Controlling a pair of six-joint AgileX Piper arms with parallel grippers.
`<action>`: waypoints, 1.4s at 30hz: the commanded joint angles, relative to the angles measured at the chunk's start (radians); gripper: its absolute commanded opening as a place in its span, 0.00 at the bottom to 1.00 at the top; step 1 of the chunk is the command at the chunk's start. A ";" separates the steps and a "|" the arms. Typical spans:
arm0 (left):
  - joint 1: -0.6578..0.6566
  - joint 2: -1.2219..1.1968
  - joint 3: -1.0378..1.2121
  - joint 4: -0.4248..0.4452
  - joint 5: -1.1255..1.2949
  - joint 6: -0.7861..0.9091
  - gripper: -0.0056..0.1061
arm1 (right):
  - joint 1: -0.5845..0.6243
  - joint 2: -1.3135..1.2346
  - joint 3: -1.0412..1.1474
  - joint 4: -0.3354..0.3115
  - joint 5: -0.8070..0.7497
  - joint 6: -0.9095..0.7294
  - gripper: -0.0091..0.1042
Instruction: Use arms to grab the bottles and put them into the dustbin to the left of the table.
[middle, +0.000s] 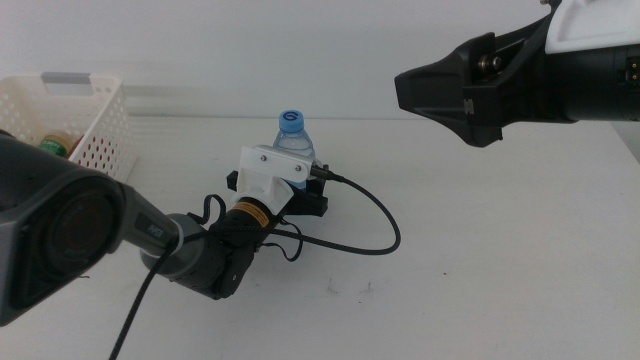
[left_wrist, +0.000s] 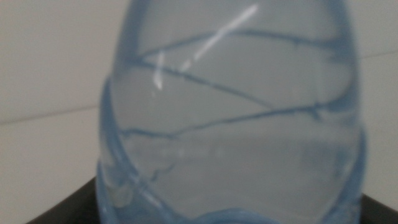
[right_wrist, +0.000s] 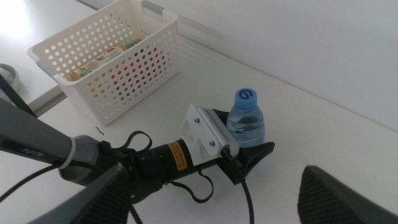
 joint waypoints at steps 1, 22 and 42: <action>0.001 0.015 -0.015 -0.004 0.000 -0.018 0.89 | 0.003 -0.005 -0.004 -0.003 0.000 -0.003 0.90; 0.000 -0.613 0.262 0.019 0.545 -0.009 0.03 | 0.003 -0.005 -0.004 -0.003 0.000 -0.003 0.90; 0.562 -0.638 -0.597 0.021 2.153 0.370 0.04 | 0.003 -0.005 -0.004 -0.003 0.000 -0.003 0.90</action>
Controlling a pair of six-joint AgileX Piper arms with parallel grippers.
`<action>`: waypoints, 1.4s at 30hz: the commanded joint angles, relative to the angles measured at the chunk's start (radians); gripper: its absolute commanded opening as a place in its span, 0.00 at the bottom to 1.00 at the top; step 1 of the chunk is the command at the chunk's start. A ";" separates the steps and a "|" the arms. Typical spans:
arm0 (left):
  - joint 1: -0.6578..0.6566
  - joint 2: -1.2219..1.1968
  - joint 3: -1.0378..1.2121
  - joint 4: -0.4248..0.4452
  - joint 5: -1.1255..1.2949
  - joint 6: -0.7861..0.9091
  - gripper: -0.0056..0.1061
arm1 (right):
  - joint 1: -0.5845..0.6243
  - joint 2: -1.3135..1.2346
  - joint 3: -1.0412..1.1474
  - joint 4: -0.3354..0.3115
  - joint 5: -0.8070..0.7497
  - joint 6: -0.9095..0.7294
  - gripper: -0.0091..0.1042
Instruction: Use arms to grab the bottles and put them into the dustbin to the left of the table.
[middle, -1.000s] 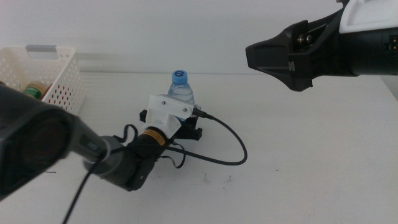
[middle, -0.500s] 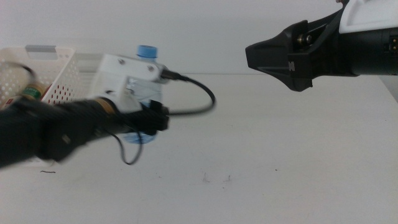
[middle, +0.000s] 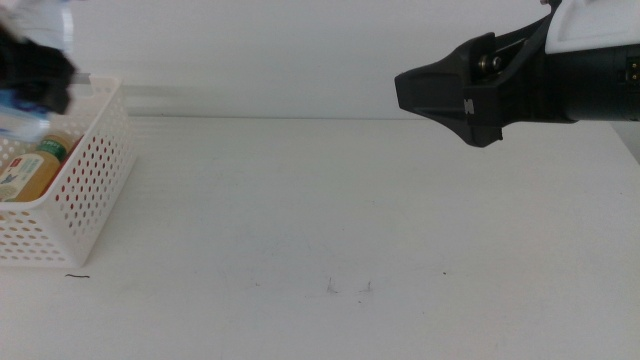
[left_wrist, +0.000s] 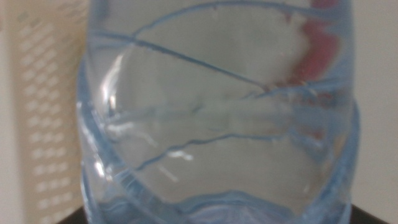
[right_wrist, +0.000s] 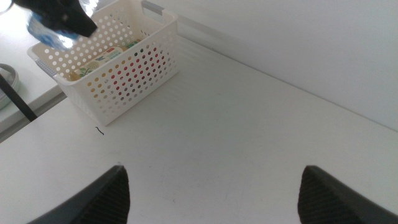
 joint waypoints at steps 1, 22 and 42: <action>0.069 0.065 -0.079 0.002 0.059 0.059 0.04 | 0.003 -0.005 -0.004 -0.003 0.000 -0.003 0.90; 0.213 0.372 -0.170 -0.084 -0.069 0.079 0.89 | 0.003 -0.005 -0.004 -0.003 0.000 -0.003 0.90; -0.024 -0.201 0.122 -0.192 -0.193 0.094 0.89 | 0.003 -0.005 -0.004 -0.003 0.000 -0.003 0.90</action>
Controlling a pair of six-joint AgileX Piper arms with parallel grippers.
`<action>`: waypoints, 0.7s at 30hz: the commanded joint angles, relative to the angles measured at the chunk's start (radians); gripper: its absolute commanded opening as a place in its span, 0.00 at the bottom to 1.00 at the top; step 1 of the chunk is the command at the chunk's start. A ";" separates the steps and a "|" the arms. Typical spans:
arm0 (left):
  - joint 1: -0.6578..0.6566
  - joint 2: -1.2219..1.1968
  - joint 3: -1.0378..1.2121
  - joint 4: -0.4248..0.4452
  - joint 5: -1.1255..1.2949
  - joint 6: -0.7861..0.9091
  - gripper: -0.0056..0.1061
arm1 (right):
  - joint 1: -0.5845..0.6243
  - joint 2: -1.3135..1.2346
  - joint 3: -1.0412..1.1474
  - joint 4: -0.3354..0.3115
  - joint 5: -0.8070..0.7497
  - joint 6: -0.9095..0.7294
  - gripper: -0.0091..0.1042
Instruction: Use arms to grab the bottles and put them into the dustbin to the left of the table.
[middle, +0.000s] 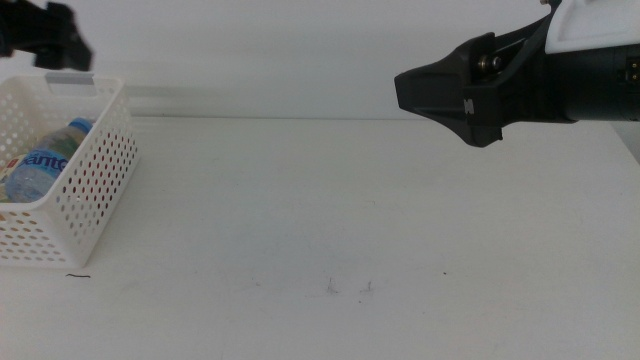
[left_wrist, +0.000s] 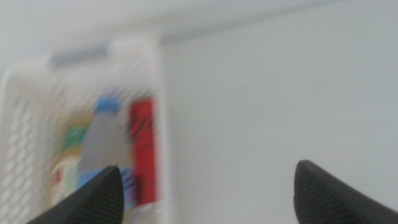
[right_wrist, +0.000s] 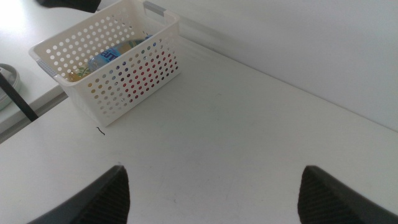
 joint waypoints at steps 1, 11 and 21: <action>-0.070 -0.148 0.150 -0.030 -0.136 0.008 0.89 | 0.003 -0.005 -0.004 -0.003 0.000 -0.003 0.90; -0.272 -0.661 0.682 -0.111 -0.545 -0.024 0.89 | 0.003 -0.005 -0.004 -0.003 0.000 -0.003 0.90; -0.273 -0.769 0.725 0.136 -0.489 -0.291 0.89 | 0.003 -0.005 -0.004 -0.003 0.000 -0.003 0.90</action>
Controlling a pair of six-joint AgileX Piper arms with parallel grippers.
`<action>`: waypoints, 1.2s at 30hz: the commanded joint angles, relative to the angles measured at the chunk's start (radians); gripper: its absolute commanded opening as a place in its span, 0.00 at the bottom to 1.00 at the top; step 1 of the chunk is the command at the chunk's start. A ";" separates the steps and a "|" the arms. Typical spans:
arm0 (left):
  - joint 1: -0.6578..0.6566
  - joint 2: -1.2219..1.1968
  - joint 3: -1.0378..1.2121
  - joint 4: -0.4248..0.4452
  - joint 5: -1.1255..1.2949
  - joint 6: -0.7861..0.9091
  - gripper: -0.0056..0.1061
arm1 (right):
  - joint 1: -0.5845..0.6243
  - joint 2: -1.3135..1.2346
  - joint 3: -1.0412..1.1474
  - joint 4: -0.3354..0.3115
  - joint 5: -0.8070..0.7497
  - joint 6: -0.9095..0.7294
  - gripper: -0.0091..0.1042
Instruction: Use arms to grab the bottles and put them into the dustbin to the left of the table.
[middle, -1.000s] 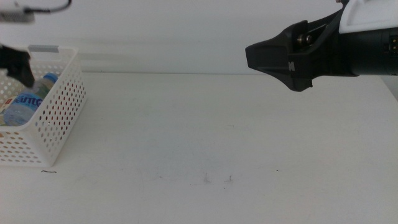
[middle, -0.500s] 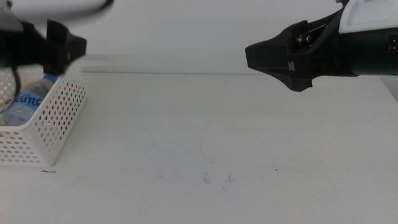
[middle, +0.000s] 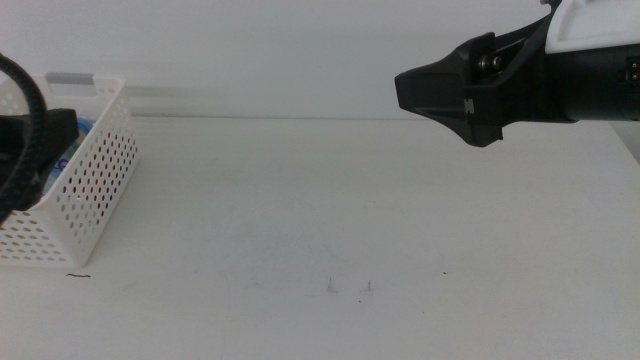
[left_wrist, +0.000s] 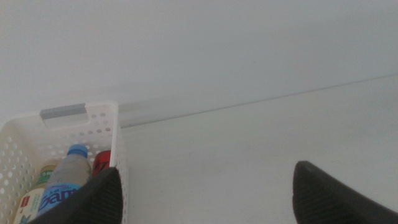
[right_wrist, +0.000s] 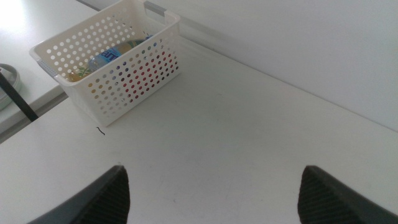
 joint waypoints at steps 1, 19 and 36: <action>-0.002 -0.004 0.005 0.006 -0.007 -0.024 0.89 | 0.003 -0.005 -0.004 -0.003 0.000 -0.003 0.90; -0.001 -0.005 0.022 0.026 -0.008 -0.024 0.89 | -0.085 -0.100 0.128 -0.128 -0.086 -0.003 0.90; 0.189 -0.590 0.654 -0.009 -0.195 -0.024 0.89 | -0.607 -0.894 0.873 -0.173 -0.310 -0.003 0.90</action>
